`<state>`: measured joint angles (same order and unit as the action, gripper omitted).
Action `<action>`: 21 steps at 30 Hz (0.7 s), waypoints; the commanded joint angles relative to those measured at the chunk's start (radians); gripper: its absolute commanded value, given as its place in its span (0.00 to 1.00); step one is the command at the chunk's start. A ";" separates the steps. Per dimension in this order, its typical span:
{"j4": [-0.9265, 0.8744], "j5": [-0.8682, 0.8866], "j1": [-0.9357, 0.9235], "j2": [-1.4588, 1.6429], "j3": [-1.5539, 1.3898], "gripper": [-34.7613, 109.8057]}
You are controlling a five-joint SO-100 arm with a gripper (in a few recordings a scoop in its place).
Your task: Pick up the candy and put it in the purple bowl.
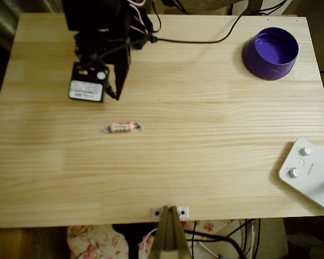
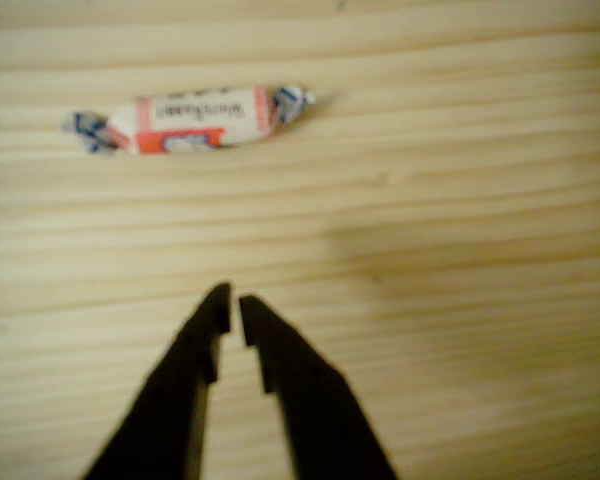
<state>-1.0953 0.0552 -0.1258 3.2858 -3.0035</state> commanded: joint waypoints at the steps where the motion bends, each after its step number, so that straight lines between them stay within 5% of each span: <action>1: -0.005 -0.015 0.014 0.014 0.003 0.23; 21: -0.005 0.002 -0.003 0.014 0.003 0.23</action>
<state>-1.0953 0.0491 -0.1120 3.2858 -3.0035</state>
